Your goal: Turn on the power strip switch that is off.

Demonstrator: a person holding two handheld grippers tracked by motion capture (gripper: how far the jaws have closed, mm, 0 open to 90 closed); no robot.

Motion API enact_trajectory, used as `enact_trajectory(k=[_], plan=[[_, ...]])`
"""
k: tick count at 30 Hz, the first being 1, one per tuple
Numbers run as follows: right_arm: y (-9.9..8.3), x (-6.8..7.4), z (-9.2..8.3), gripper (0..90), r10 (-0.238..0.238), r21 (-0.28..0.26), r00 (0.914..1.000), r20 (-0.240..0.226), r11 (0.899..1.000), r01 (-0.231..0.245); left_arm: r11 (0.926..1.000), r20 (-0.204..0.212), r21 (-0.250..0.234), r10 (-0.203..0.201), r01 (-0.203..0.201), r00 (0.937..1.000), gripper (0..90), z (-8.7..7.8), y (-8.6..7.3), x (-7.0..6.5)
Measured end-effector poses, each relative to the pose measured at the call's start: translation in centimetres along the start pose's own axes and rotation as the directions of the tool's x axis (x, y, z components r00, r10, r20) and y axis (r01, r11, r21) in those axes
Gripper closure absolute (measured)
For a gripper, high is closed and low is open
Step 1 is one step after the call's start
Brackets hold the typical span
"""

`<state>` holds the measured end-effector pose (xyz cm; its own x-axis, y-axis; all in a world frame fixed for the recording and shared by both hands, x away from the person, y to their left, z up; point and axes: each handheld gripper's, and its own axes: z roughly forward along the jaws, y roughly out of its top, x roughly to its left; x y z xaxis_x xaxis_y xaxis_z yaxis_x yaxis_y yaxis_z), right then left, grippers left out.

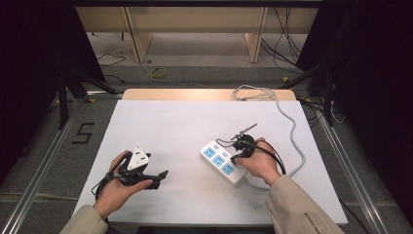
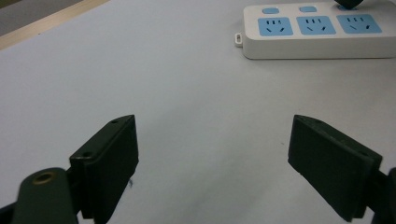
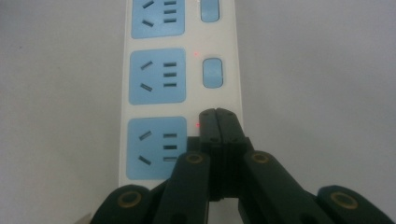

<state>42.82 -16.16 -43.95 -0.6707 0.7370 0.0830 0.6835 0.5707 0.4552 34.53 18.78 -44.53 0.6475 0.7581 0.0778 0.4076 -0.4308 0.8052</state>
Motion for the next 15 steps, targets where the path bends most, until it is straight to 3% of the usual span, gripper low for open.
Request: enact_trajectory(k=[15], plan=[[-0.04,0.12,-0.08,90.0,0.004,-0.016,0.9999,0.010,1.000,-0.004,1.0000,0.000,0.002,0.001,-0.001,1.0000,15.8,0.03,0.02,0.01]])
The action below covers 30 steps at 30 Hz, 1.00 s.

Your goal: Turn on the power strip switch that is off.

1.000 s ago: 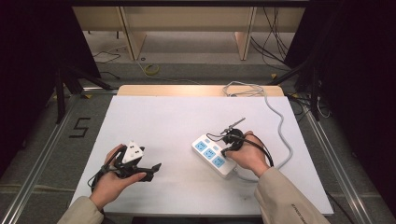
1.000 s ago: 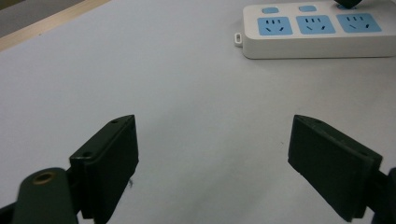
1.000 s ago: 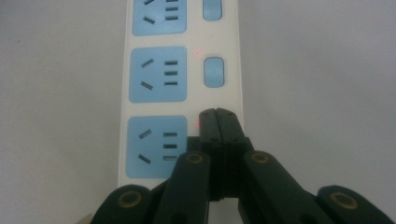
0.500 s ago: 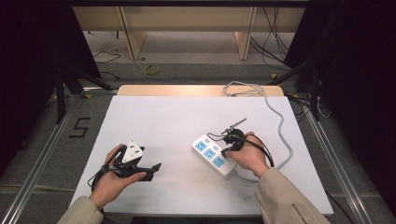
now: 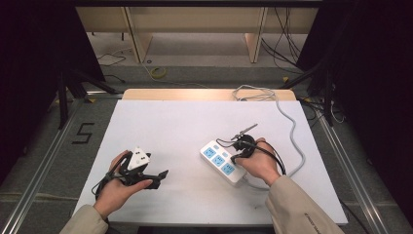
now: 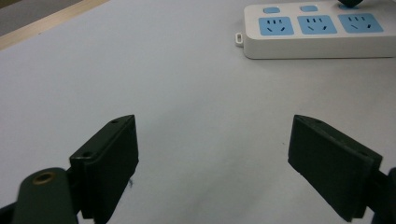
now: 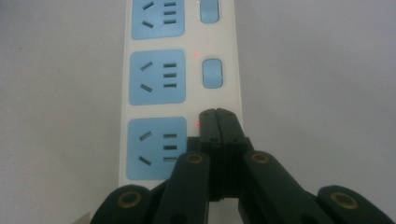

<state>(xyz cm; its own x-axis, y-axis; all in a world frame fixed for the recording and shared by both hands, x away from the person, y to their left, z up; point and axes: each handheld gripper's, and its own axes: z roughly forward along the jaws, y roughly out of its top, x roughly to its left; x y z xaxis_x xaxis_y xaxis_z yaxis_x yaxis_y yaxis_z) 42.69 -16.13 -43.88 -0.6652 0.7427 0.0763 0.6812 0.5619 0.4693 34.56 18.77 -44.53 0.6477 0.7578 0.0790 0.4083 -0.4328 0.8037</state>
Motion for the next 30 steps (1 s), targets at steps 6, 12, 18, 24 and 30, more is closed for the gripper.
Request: enact_trajectory(k=[6,12,18,24,30], plan=[[0.0,0.1,-0.1,90.0,-0.005,-0.006,0.9999,0.012,1.000,0.005,1.0000,-0.004,-0.001,0.000,0.000,1.0000,15.8,0.0,0.0,0.0],[-0.1,-0.2,-0.7,90.0,0.013,-0.057,0.9999,0.008,0.998,-0.013,1.0000,-0.005,0.000,0.001,-0.001,1.0000,15.7,0.0,0.0,0.0],[-0.3,-0.2,-1.2,90.0,0.011,-0.084,0.9999,0.003,0.996,-0.011,1.0000,-0.006,-0.001,0.000,0.000,1.0000,15.8,0.0,0.0,0.0],[-0.8,-0.2,-1.7,90.0,0.002,-0.113,1.0000,-0.005,0.994,-0.003,1.0000,-0.006,0.001,0.001,-0.001,1.0000,15.7,-0.1,0.0,0.0],[-1.0,-0.3,-2.1,88.1,0.001,-0.141,0.9999,-0.013,0.990,-0.002,1.0000,-0.005,0.001,0.001,-0.001,1.0000,15.8,-0.1,-0.1,0.0]])
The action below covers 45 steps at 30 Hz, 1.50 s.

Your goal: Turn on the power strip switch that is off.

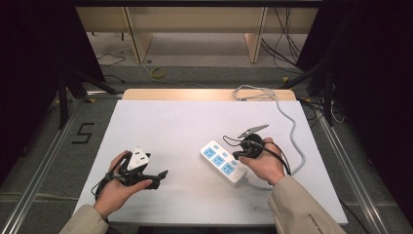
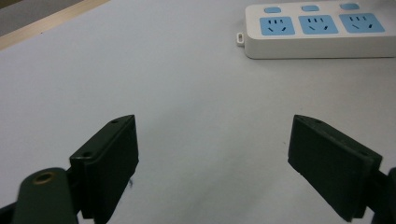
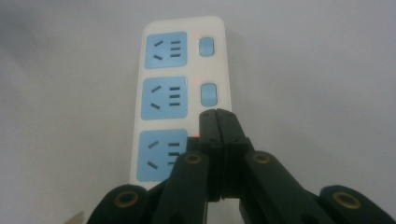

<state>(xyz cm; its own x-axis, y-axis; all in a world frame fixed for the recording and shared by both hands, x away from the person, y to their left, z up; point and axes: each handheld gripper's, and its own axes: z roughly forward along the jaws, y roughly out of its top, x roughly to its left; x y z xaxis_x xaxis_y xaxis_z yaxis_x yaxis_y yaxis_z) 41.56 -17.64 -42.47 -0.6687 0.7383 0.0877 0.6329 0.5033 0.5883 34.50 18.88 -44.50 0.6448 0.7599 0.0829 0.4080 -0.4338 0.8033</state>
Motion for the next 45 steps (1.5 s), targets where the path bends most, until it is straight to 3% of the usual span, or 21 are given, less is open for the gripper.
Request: enact_trajectory(k=[15,30,45], plan=[[-1.2,-0.5,-1.6,76.6,0.005,-0.046,1.0000,0.006,0.999,-0.004,0.9999,-0.008,-0.005,-0.009,0.009,0.9999,15.9,-0.1,0.0,0.0],[-3.9,-1.6,-3.5,65.2,0.026,-0.109,0.9996,0.009,0.994,-0.025,0.9999,-0.002,0.002,-0.010,0.010,0.9999,15.9,-0.1,-0.1,0.0],[-7.4,-2.9,-5.3,55.0,0.049,-0.184,0.9987,0.015,0.982,-0.046,0.9999,0.004,0.008,-0.011,0.011,0.9999,15.9,0.0,-0.1,-0.1]])
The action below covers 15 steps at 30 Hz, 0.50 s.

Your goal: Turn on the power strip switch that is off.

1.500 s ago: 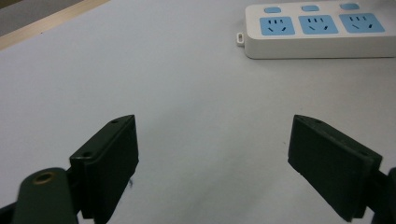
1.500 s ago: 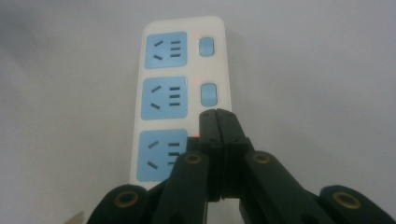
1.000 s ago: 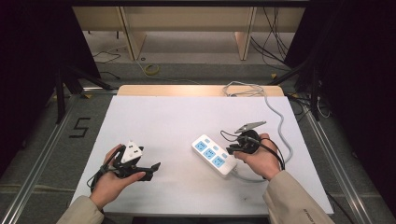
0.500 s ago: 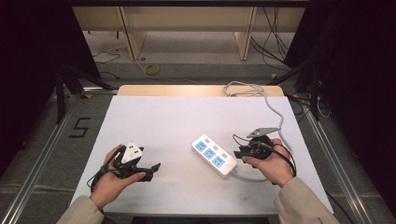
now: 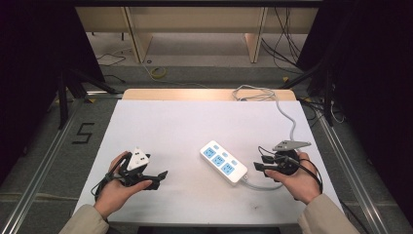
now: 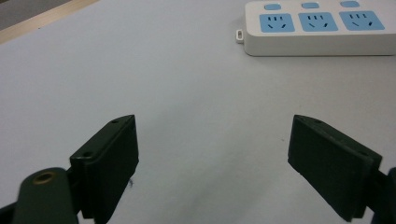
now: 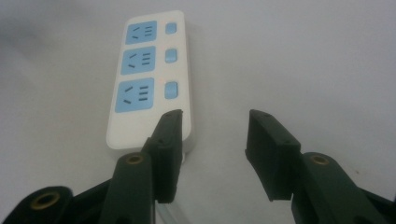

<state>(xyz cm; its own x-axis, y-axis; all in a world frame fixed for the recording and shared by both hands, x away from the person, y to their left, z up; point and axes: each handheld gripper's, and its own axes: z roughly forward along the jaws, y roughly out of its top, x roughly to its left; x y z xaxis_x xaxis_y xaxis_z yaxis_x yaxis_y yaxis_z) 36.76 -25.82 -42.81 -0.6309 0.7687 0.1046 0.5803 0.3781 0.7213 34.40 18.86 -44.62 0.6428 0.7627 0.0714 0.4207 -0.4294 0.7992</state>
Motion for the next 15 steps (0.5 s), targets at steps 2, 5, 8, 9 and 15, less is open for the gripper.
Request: enact_trajectory(k=[2,5,8,9,15], plan=[[-0.4,-0.2,-0.2,53.2,0.003,-0.007,1.0000,0.001,1.000,-0.003,1.0000,-0.002,0.003,0.000,0.000,1.0000,15.8,0.0,0.0,0.0],[-1.0,-0.5,-0.5,50.9,0.003,-0.018,1.0000,0.000,1.000,-0.003,1.0000,0.000,0.003,-0.004,0.004,1.0000,15.9,0.0,0.0,0.0],[-1.6,-0.7,-0.7,49.0,0.010,-0.033,0.9999,0.004,0.999,-0.010,0.9999,0.003,0.009,-0.010,0.010,0.9999,15.9,0.1,0.0,0.0],[-1.8,-0.6,-0.8,48.5,0.016,-0.035,0.9999,0.001,0.999,-0.016,0.9998,0.003,0.013,-0.012,0.012,0.9999,15.9,0.1,0.0,0.0],[-2.7,-0.7,-1.0,47.6,0.034,-0.049,0.9994,-0.001,0.998,-0.034,0.9998,0.009,0.018,-0.012,0.011,0.9999,15.8,0.1,-0.1,-0.1]])
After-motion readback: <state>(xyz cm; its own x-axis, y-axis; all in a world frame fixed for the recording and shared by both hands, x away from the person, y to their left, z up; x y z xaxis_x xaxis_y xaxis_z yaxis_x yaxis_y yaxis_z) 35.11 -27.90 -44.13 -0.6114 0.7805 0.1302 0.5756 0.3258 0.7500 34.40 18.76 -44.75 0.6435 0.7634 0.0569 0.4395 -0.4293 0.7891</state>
